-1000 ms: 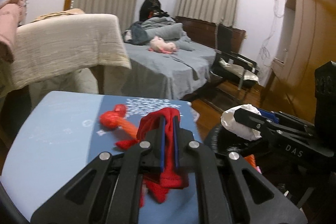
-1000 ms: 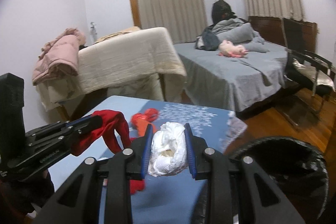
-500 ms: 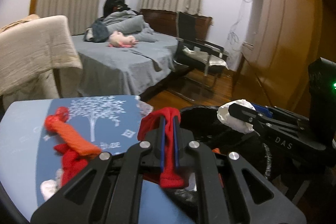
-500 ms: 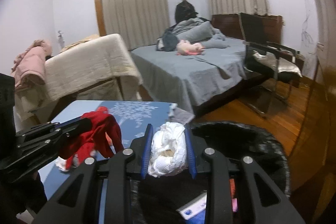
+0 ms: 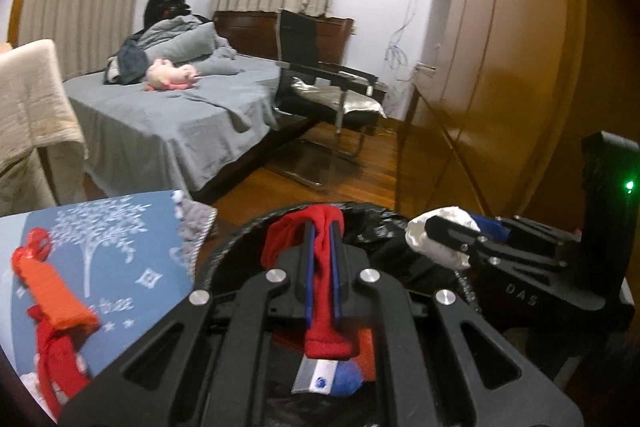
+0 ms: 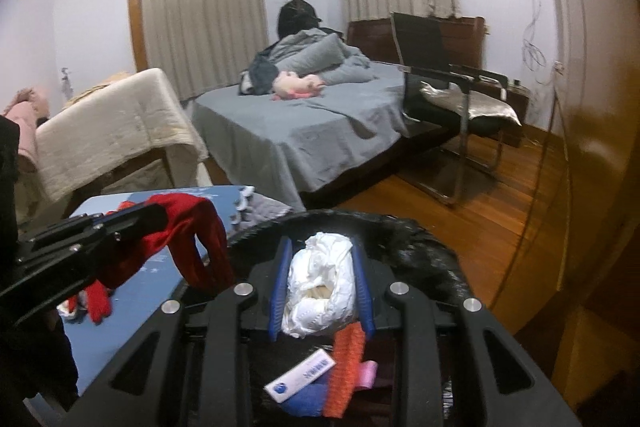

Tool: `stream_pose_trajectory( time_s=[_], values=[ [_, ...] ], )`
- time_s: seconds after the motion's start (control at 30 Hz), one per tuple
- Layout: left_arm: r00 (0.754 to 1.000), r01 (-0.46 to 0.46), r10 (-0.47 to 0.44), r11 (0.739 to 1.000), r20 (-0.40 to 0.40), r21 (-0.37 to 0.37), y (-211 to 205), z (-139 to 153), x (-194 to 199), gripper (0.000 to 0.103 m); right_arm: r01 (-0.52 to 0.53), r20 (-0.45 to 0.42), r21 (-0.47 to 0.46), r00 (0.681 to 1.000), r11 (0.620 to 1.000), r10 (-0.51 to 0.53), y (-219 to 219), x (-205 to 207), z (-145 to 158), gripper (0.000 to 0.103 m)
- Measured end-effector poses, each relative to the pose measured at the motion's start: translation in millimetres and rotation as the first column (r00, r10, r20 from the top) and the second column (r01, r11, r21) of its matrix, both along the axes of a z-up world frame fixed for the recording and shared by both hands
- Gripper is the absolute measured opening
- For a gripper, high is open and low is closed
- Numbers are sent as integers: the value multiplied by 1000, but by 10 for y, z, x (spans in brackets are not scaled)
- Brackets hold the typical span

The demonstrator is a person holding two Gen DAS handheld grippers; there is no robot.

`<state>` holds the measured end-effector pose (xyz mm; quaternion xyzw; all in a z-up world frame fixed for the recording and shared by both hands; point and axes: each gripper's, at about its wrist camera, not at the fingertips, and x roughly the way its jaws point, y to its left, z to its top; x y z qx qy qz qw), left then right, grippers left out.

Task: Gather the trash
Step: 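Carry the red glove and white cloth over the trash bin with both tools, then open both tools to drop the glove and cloth into the bin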

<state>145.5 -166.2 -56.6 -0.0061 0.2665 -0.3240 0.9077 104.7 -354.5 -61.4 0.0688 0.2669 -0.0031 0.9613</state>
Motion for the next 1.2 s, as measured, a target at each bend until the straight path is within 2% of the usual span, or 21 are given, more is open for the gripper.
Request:
stream_pose_trajectory(
  time_s=[0.1, 0.13, 0.17, 0.27, 0.37, 0.53, 0.6, 0.67, 0.8, 1.0, 1.2],
  values=[
    [1000, 28, -28, 1000, -6, -4, -121, -38, 50, 8, 25, -11, -6, 1000, 1000, -25, -113, 15, -60, 30],
    [999, 39, -39, 999, -10, -2, -158, -59, 69, 10, 32, -16, -9, 999, 999, -33, -146, 24, -85, 36],
    [999, 43, -43, 999, -13, 0, -187, -77, 84, 15, 42, -21, -12, 999, 999, -42, -164, 33, -100, 38],
    [999, 38, -38, 999, -23, -3, -185, -133, 128, 36, 63, -37, -3, 997, 998, -63, -235, 44, -164, 45],
    [999, 18, -17, 1000, -33, 4, -116, -151, 148, 44, 76, -41, -7, 996, 997, -76, -268, 32, -191, 53],
    [998, -66, 67, 998, -22, 21, 174, -134, 162, 71, 88, -20, -42, 996, 995, -89, -188, 18, -166, 98],
    [995, -104, 105, 994, -2, 36, 322, -111, 115, 82, 78, -13, -50, 997, 996, -78, -115, 17, -145, 97],
    [990, -140, 139, 989, 24, 57, 465, -91, 82, 87, 59, -21, -35, 998, 998, -59, -45, 31, -129, 97],
    [974, -227, 224, 971, 43, 76, 836, -53, -28, 88, 12, -21, 9, 1000, 1000, -12, 180, 79, -94, 97],
    [933, -359, 354, 928, 64, 100, 1430, -44, -170, 88, -85, -6, 1, 996, 996, 85, 692, 157, -63, 97],
    [896, -445, 441, 888, 57, 118, 1915, -109, -270, 88, -170, -5, 8, 985, 985, 170, 1186, 217, -105, 97]
  ],
)
